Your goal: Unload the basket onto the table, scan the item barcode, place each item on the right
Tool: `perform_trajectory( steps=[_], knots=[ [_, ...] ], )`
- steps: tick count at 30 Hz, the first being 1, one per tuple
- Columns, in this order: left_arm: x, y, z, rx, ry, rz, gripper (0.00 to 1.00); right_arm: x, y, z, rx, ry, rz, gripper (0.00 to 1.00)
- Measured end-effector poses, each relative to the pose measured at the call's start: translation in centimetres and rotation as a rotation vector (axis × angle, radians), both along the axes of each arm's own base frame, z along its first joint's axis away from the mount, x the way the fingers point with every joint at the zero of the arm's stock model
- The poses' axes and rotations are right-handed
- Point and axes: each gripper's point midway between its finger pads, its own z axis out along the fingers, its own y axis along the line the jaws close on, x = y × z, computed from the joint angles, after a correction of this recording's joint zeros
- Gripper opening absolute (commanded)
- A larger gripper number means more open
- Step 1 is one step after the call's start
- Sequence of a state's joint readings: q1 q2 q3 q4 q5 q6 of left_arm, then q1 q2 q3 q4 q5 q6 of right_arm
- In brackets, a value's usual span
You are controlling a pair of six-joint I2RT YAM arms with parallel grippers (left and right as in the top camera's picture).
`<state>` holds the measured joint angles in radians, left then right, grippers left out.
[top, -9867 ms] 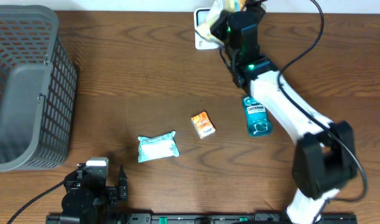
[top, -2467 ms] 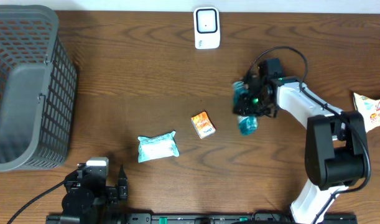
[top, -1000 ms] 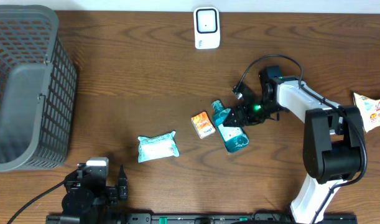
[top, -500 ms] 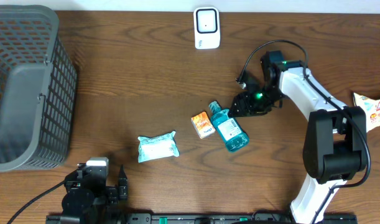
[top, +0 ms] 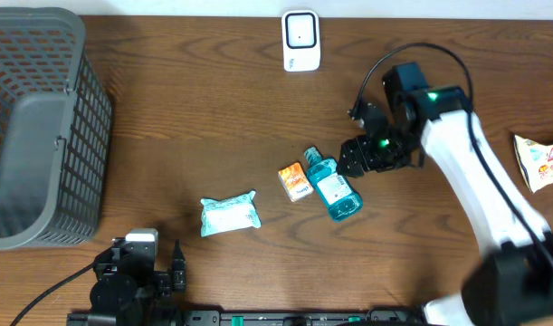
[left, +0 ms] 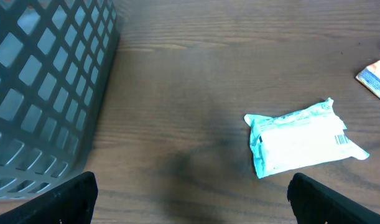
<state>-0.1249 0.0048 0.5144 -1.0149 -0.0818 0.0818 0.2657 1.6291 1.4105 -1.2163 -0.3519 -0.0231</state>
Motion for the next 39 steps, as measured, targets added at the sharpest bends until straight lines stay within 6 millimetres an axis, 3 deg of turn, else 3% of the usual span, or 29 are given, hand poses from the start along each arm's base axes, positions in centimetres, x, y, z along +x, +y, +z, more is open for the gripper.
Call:
perform_trajectory(
  steps=[2,4,8,12,19,25,27,31,34,39],
  knots=[
    [0.0,0.0,0.0,0.000,0.000,0.000,0.98,-0.7,0.5,1.1,-0.061,-0.061,-0.002,0.95],
    [0.0,0.0,0.0,0.000,0.000,0.000,0.98,-1.8,1.4,1.1,-0.139,-0.101,0.014,0.99],
    [0.0,0.0,0.0,0.000,0.000,0.000,0.98,-3.2,2.7,-1.9,-0.288,-0.125,-0.003,0.99],
    [0.0,0.0,0.0,0.000,0.000,0.000,0.98,-4.3,2.7,-5.2,-0.472,-0.160,-0.036,0.99],
    [0.0,0.0,0.0,0.000,0.000,0.000,0.98,-2.7,3.8,-8.1,-0.710,-0.348,-0.036,0.99],
    [0.0,0.0,0.0,0.000,0.000,0.000,0.98,-2.8,1.6,-12.4,-0.946,-0.312,0.004,0.99],
    [0.0,0.0,0.0,0.000,-0.001,0.000,0.98,-2.5,1.2,-12.3,-1.009,-0.350,0.012,0.99],
    [0.0,0.0,0.0,0.000,0.000,0.000,0.98,-1.2,2.3,-12.1,-1.009,-0.427,-0.004,0.99],
    [0.0,0.0,0.0,0.000,0.000,0.000,0.98,-0.7,2.2,-12.2,-1.031,-0.444,-0.009,0.94],
    [0.0,0.0,0.0,0.000,0.000,0.000,0.98,-0.3,0.7,-13.1,-1.075,-0.387,-0.020,0.61]
  ],
)
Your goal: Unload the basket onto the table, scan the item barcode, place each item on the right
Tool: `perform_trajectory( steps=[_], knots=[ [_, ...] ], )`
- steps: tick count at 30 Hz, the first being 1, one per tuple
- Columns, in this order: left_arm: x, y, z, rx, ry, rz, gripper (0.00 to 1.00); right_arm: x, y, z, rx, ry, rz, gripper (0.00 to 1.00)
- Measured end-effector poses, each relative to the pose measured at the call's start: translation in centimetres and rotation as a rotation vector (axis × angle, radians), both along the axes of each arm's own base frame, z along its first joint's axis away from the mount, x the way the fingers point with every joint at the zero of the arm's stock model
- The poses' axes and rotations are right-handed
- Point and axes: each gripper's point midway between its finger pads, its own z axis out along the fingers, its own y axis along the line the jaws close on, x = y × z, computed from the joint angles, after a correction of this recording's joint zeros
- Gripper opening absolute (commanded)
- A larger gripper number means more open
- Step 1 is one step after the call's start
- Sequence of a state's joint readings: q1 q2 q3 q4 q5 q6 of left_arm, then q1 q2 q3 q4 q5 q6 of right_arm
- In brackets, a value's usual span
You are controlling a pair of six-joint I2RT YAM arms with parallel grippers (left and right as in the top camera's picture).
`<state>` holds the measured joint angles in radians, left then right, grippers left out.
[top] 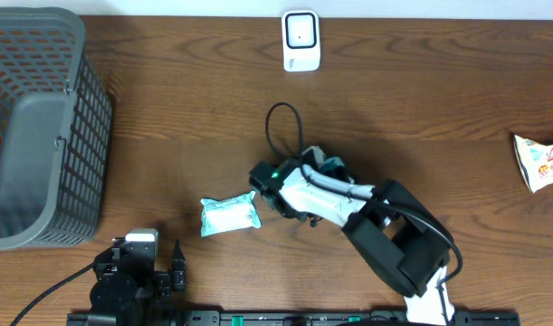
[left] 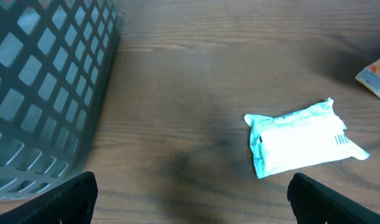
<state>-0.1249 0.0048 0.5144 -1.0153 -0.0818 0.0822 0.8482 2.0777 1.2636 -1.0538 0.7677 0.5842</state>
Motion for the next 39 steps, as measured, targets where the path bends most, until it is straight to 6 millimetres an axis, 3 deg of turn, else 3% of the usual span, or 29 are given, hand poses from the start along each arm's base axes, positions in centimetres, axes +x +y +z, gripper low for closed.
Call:
perform_trajectory(
  steps=[5,20,24,28,32,36,39],
  knots=[
    [0.0,0.0,0.0,0.000,0.000,0.000,0.98,0.0,-1.5,-0.9,0.014,0.056,-0.062,0.41],
    [0.0,0.0,0.0,0.000,-0.001,0.000,0.98,0.8,-2.3,-0.2,-0.011,0.068,-0.066,0.18],
    [0.0,0.0,0.0,0.000,0.000,0.000,0.98,1.2,-1.3,-0.2,0.082,0.139,-0.092,0.17],
    [0.0,0.0,0.0,0.000,0.000,0.001,0.98,1.3,1.5,-1.7,0.320,0.267,-0.139,0.19],
    [0.0,0.0,0.0,0.000,0.000,0.001,0.98,0.7,0.2,-1.8,0.381,0.356,-0.210,0.31],
    [0.0,0.0,0.0,0.000,-0.001,0.000,0.98,0.5,-1.4,-1.6,0.373,0.395,-0.252,0.34],
    [0.0,0.0,0.0,0.000,0.000,0.001,0.98,0.2,-1.3,-1.5,0.372,0.409,-0.251,0.37]
  ],
)
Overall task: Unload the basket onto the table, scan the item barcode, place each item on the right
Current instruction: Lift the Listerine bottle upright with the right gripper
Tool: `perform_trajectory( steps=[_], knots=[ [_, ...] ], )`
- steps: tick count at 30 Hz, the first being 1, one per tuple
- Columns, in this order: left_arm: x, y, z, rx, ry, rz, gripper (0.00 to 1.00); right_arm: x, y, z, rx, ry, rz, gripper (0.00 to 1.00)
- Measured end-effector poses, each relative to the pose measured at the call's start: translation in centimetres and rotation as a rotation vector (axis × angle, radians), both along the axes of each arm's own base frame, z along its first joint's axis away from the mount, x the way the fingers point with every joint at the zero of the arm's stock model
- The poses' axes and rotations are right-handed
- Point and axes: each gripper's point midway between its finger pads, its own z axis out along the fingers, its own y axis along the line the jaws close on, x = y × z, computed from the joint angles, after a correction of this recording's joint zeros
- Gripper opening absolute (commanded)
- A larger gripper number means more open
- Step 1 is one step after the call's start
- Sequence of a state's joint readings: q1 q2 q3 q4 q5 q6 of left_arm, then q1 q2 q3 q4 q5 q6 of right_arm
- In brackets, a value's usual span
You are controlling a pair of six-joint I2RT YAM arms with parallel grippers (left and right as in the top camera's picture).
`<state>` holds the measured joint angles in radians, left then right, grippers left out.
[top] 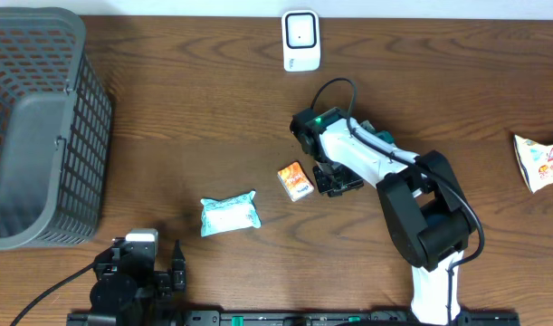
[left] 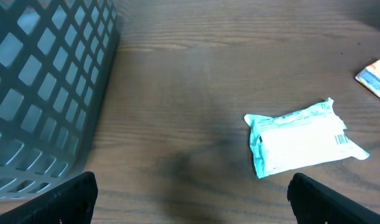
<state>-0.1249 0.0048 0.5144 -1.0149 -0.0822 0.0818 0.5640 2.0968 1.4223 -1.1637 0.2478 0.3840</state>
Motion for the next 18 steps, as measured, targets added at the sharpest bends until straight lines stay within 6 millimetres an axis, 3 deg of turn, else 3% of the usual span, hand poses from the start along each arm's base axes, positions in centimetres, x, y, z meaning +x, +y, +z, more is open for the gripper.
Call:
perform_trajectory(
  steps=[2,3,4,5,9,12,15,18],
  knots=[
    [0.0,0.0,0.0,0.000,0.000,0.000,0.98,0.0,0.3,0.4,0.010,-0.004,0.006,0.47],
    [0.0,0.0,0.0,0.000,0.000,0.000,0.98,0.1,0.5,0.8,0.019,-0.017,0.007,0.61],
    [0.0,0.0,0.0,0.000,0.000,0.000,0.98,0.3,0.6,1.4,0.029,-0.036,0.009,0.84],
    [0.0,0.0,0.0,0.000,0.000,0.000,0.98,0.7,0.8,2.1,0.039,-0.059,0.016,0.96],
    [0.0,0.0,0.0,0.000,0.000,0.000,0.98,3.6,0.2,6.2,0.011,-0.252,0.041,0.99],
    [0.0,0.0,0.0,0.000,0.000,0.000,0.98,5.7,-1.2,8.2,-0.090,-0.369,0.064,0.99],
    [0.0,0.0,0.0,0.000,0.000,0.000,0.98,7.2,-2.0,8.1,-0.170,-0.421,0.090,0.99],
    [0.0,0.0,0.0,0.000,0.000,0.000,0.98,8.3,-2.2,6.5,-0.220,-0.434,0.109,0.99]
  ],
)
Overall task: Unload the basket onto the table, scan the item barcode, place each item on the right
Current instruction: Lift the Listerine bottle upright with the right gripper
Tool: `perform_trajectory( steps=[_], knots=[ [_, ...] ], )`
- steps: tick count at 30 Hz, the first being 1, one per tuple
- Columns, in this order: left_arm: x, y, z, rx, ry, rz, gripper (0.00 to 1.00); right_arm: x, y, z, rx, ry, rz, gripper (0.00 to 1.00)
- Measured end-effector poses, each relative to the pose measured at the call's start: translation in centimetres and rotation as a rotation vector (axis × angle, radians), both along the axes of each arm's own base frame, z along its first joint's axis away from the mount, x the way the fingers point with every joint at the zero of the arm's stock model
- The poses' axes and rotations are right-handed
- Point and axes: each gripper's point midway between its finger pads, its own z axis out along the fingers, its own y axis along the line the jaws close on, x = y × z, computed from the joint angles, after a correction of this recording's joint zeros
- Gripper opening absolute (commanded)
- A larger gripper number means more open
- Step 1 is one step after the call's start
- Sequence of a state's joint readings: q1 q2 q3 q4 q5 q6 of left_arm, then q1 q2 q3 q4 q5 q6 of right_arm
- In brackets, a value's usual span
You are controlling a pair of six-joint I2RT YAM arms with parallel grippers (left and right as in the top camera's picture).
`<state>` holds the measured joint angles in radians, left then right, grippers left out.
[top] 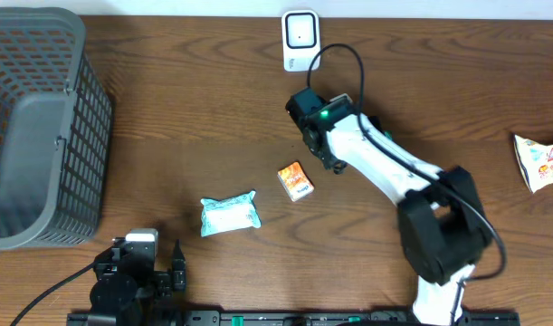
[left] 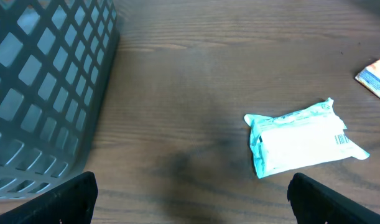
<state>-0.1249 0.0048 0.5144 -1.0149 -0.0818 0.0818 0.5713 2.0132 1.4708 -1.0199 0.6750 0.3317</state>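
Note:
The white scanner [top: 300,41] stands at the table's far edge. My right arm's wrist [top: 317,118] hangs a little in front of it; its fingers are hidden under the arm. No blue bottle shows anywhere. A small orange box [top: 295,180] lies just in front of the wrist and appears again at the edge as the orange box [left: 375,76]. A teal and white wipes pack [top: 229,215], the same pack [left: 305,138], lies flat with a barcode on its right end. My left gripper [left: 190,205] is wide open low over the table, well short of the pack.
A grey mesh basket [top: 41,127] fills the left side and looms close in the left wrist view as the basket wall [left: 46,93]. A snack bag [top: 543,161] lies at the right edge.
My right arm's wrist has shifted a little farther back and left, closer to the scanner, and its elbow has swung right. The left gripper, pack and orange box are unmoved.
First a blue bottle lay beside the orange box with my right gripper just right of it. Then the right arm lay stretched over the bottle toward the wipes pack. Later the bottle's spot was bare under the arm. Now the wrist sits near the scanner.

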Motion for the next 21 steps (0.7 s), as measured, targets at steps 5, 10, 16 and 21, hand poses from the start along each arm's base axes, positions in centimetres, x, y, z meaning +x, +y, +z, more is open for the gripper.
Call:
perform_trajectory(
  steps=[5,10,16,21],
  knots=[
    [0.0,0.0,0.0,0.000,0.000,0.000,0.98,1.9,0.2,-2.2,-0.007,-0.036,0.008,0.99],
    [0.0,0.0,0.0,0.000,0.000,0.000,0.98,4.3,-0.9,-2.3,0.045,-0.068,0.007,0.93],
    [0.0,0.0,0.0,0.000,0.000,0.000,0.98,5.5,-4.7,-3.5,0.143,0.002,-0.038,0.83],
    [0.0,0.0,0.0,0.000,0.000,0.000,0.98,5.5,-4.9,-4.8,0.249,0.094,0.028,0.85]
  ],
)
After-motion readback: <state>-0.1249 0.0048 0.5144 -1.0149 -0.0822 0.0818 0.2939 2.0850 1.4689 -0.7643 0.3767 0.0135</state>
